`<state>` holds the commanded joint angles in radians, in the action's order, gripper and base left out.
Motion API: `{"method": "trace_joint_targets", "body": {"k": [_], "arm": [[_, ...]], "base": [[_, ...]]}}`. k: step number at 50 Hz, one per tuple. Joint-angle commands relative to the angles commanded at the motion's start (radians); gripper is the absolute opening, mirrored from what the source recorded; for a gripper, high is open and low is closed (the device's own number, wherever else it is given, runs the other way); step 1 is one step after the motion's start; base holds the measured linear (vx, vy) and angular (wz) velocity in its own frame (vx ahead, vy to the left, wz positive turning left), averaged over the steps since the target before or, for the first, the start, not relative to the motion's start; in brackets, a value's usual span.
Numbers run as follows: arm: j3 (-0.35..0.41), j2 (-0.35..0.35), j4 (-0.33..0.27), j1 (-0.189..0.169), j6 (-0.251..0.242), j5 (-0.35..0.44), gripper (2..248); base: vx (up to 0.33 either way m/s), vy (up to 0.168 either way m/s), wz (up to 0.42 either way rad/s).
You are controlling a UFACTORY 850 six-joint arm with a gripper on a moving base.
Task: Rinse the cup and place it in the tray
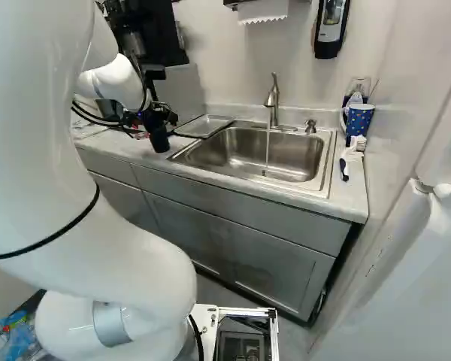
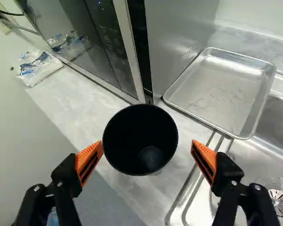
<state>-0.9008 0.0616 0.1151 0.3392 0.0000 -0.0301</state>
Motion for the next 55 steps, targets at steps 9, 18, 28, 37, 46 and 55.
{"method": "trace_joint_targets", "body": {"k": [9,18,28,37,46,55], "arm": [[0.020,0.000,-0.025,-0.001,0.000,0.056,247],[0.041,0.000,-0.056,-0.002,0.000,0.108,247],[0.062,0.004,-0.093,-0.004,0.000,0.163,247],[0.080,0.013,-0.127,-0.005,0.000,0.211,247],[0.100,0.016,-0.161,-0.006,0.000,0.259,247],[0.112,0.008,-0.195,-0.004,0.000,0.306,247]], "base": [[0.000,0.000,0.000],[0.000,0.000,0.000],[0.000,0.000,0.000],[0.000,0.000,0.000],[0.000,0.000,0.000],[0.000,0.000,0.000]]}}
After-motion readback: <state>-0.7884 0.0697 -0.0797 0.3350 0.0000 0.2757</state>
